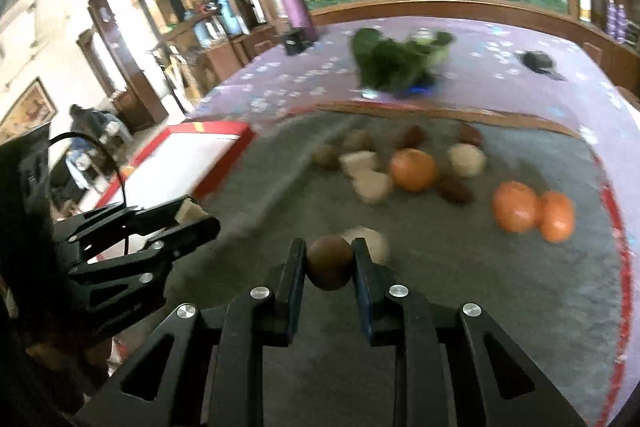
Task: Organize fruits
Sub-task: 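Carry the taro chunk and brown fruit in both grippers over the white tray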
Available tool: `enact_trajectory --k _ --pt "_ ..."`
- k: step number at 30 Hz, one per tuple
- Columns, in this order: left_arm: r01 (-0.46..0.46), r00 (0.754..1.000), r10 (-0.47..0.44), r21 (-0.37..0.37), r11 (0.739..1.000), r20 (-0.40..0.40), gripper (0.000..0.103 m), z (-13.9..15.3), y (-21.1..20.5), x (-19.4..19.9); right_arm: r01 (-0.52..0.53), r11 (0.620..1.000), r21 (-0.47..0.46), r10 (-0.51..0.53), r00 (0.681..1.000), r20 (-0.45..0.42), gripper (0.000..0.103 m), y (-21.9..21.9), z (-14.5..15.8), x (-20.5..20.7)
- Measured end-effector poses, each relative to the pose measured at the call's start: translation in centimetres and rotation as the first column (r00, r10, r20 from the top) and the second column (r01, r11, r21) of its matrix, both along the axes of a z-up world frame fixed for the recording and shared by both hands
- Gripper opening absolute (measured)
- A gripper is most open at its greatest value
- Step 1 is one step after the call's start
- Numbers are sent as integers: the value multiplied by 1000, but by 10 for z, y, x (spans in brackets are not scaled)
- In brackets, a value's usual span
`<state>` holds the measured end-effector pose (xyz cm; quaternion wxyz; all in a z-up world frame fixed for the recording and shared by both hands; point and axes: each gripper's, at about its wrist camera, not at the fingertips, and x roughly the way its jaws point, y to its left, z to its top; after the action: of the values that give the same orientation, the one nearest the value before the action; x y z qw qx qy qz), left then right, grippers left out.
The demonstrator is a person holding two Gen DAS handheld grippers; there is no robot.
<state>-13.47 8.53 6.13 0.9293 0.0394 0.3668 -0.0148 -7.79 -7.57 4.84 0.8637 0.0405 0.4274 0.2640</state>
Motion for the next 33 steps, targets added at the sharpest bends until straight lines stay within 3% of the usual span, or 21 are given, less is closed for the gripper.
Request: enact_trajectory --k 5,10,15,20,33 --pt "-190 981 186 73 979 62 29 15 49 -18 -103 993 50 103 995 -2 23 54 6 12" --pt "-352 936 344 133 927 78 30 8 97 -24 -214 973 86 214 977 13 23 118 15 17" --pt "-444 896 438 152 883 72 30 -5 133 -28 -282 955 90 284 959 -1 23 167 10 14" --pt "-477 879 474 148 866 61 30 -16 153 -30 -317 946 62 319 947 -28 23 195 -3 10" --pt "-486 873 486 133 864 37 30 -25 166 -28 -344 939 1 343 938 -56 23 213 -20 2"
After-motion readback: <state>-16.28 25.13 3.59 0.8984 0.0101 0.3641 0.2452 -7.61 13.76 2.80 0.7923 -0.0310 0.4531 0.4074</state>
